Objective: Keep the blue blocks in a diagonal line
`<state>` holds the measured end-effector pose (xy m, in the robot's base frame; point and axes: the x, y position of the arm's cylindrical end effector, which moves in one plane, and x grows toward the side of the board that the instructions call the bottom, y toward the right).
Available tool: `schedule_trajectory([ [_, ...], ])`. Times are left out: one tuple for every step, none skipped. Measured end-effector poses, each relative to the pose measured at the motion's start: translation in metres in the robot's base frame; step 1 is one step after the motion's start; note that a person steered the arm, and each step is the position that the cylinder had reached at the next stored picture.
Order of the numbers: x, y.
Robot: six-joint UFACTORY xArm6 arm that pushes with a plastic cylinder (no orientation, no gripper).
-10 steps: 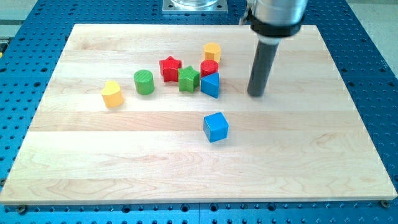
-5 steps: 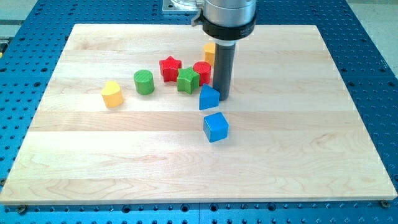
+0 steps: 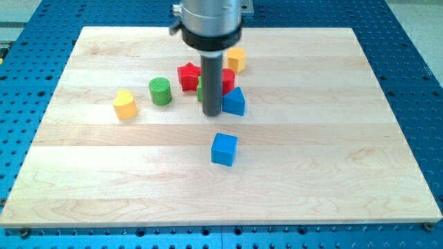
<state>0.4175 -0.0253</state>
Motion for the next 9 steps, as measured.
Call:
schedule_trajectory([
  [-0.016, -0.018],
  [-0.015, 0.008],
  [-0.014, 0.054],
  [-0.009, 0.052],
  [-0.01, 0.056],
  [-0.01, 0.144],
  [0.04, 0.128],
  [0.04, 0.083],
  [0.046, 0.093],
])
